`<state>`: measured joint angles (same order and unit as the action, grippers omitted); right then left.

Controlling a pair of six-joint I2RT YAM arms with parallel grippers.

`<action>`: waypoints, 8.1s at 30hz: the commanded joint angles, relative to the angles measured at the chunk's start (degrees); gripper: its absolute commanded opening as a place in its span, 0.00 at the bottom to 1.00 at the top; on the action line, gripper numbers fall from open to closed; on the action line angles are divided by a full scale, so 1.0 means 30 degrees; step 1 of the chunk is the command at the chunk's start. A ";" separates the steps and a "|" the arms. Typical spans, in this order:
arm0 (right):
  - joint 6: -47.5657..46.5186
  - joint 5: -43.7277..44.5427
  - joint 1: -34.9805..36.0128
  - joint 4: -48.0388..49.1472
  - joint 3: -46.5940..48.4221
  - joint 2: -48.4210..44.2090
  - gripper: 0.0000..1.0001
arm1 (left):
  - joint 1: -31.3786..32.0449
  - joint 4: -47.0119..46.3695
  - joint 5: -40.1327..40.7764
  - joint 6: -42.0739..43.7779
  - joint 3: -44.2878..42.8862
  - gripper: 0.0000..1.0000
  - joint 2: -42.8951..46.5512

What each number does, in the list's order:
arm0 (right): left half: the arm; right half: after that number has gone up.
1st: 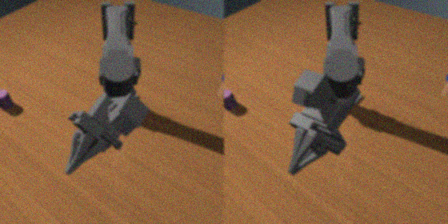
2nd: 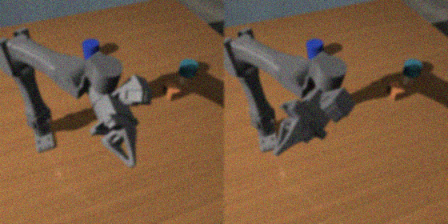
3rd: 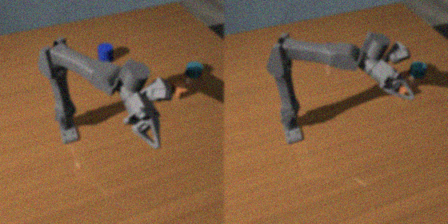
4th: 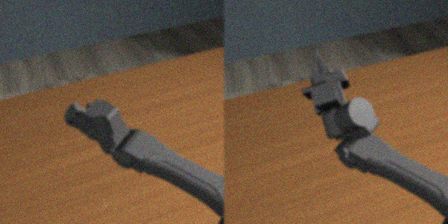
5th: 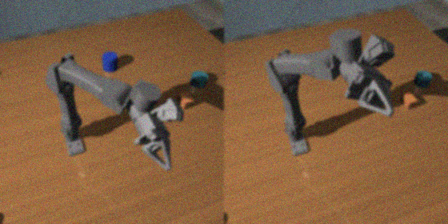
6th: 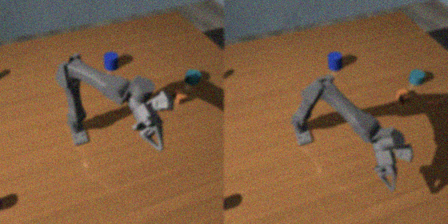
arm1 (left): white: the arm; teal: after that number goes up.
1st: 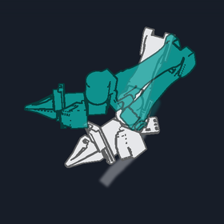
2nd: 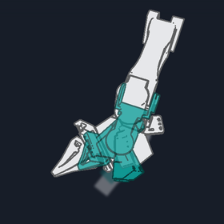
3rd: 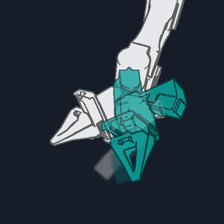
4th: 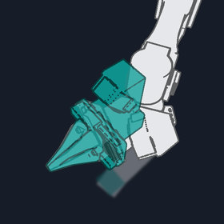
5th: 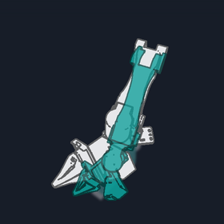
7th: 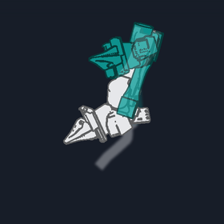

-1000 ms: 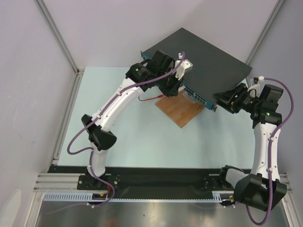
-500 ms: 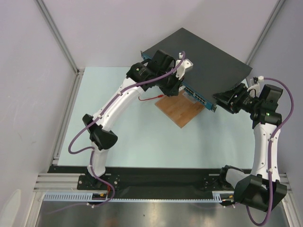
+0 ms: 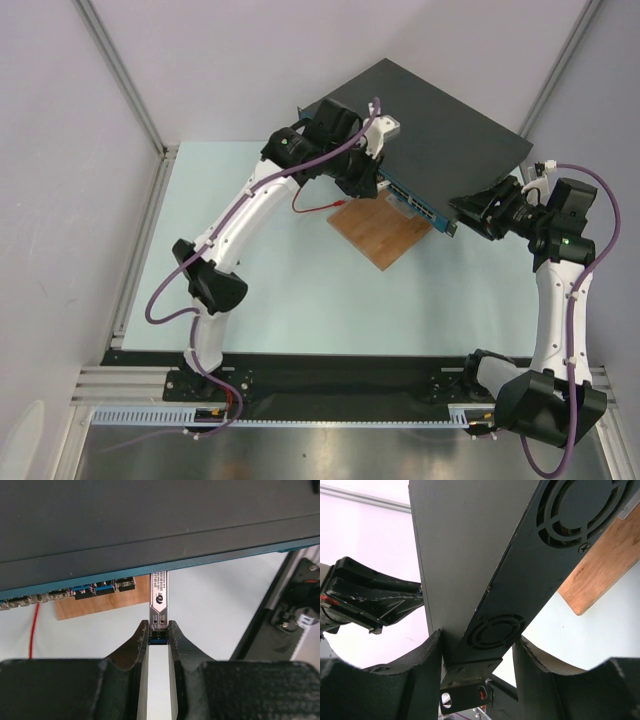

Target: Insert the plug into the switch port

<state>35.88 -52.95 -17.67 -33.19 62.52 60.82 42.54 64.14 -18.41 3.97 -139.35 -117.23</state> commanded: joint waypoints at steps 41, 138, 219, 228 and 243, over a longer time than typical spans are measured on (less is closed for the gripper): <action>-0.6363 0.0013 0.2405 -0.1241 0.0282 0.0059 0.00 | 0.1170 -1.1360 -0.0073 -0.3434 0.1156 0.22 -0.0212; -0.6187 0.0218 0.1263 -0.1006 0.0546 0.0676 0.00 | -0.0264 -1.4350 0.0308 -0.2203 0.8508 0.20 0.3681; -0.7302 0.4410 1.7813 0.6842 1.2675 0.8876 0.90 | -1.2396 -3.0866 -1.1644 -1.9573 2.4858 0.00 1.7982; -0.6481 0.3734 1.9073 0.8865 1.3172 1.0225 0.88 | -1.1692 -3.0872 -1.1909 -1.9575 2.4858 0.00 1.8774; -0.7623 0.3850 2.0158 0.8749 1.3671 1.0343 0.51 | -1.1399 -3.0930 -1.1850 -1.9662 2.5531 0.01 1.9155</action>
<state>14.00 -41.50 42.59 -9.41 100.36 92.20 7.68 -25.54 -53.17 -54.15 -63.05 -61.06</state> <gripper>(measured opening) 0.562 0.046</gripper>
